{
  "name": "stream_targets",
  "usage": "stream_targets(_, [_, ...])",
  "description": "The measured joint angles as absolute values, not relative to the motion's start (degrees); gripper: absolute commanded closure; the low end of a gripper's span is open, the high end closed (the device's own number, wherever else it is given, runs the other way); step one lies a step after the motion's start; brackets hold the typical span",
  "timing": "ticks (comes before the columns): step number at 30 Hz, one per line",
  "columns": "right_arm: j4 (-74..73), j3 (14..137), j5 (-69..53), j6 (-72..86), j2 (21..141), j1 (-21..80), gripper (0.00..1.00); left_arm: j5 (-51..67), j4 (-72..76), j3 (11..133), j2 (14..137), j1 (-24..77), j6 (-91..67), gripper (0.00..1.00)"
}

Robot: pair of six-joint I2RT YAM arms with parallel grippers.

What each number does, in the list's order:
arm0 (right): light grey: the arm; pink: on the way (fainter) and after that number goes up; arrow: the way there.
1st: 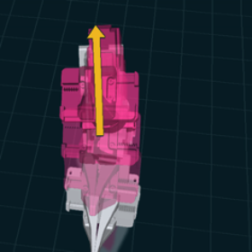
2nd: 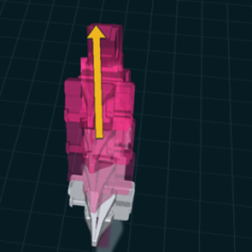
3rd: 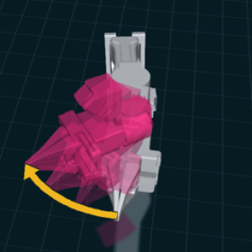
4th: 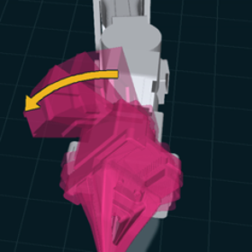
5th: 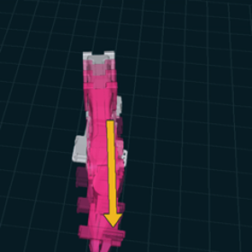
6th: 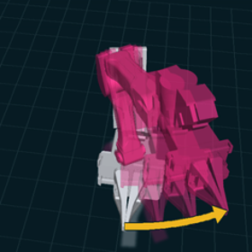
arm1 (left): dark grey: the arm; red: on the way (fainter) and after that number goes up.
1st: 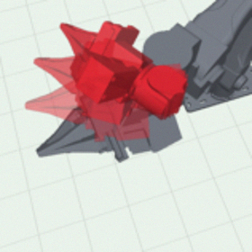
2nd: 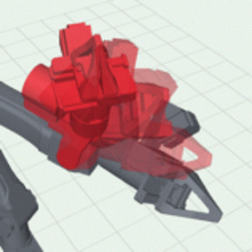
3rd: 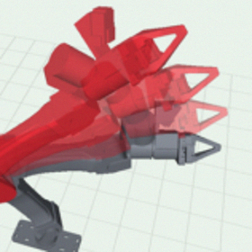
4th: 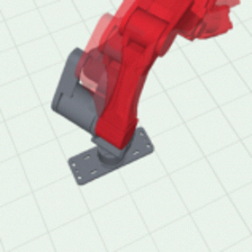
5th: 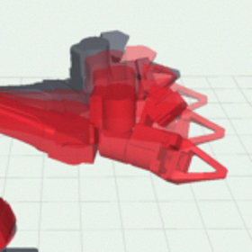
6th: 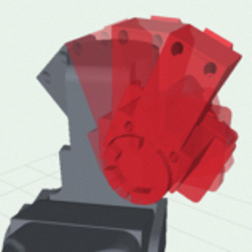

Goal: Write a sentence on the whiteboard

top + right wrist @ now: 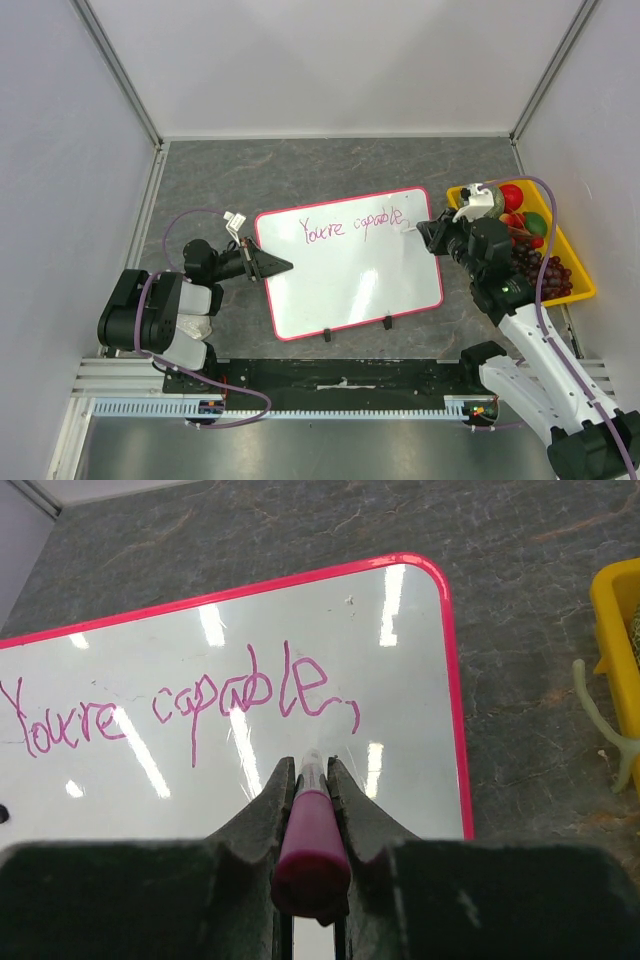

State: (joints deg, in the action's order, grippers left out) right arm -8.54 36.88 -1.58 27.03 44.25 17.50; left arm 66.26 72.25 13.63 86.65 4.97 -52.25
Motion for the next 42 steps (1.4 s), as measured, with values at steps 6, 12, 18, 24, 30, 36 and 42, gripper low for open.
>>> stream_targets(6, [-8.23, 36.88, -3.27, 27.14, 44.21, 17.5, 1.0, 66.26, 72.27, 13.63, 86.65, 4.97, -52.25, 0.98])
stream_targets(12, [-7.57, 36.88, -4.54, 27.14, 44.21, 17.5, 1.0, 66.26, 72.34, 13.63, 86.65, 4.97, -52.25, 0.98])
stream_targets(18, [-7.16, 36.75, -5.26, 27.07, 44.23, 17.5, 1.0, 66.28, 72.38, 13.63, 86.65, 4.97, -52.25, 0.98])
stream_targets(24, [-6.87, 36.12, -5.58, 27.07, 44.23, 17.5, 1.0, 66.28, 72.4, 13.63, 86.65, 4.97, -52.25, 0.98])
stream_targets(30, [-6.83, 36.03, -5.82, 27.05, 44.16, 17.5, 1.0, 66.28, 72.4, 13.63, 86.65, 4.97, -52.25, 0.98])
stream_targets(36, [-6.04, 36.01, -6.68, 27.05, 43.9, 17.5, 1.0, 66.3, 72.42, 13.63, 86.65, 4.97, -52.25, 0.98])
stream_targets(42, [-5.39, 35.94, -7.51, 27.05, 43.92, 17.5, 1.0, 66.3, 72.42, 13.63, 86.65, 4.97, -52.25, 0.98])
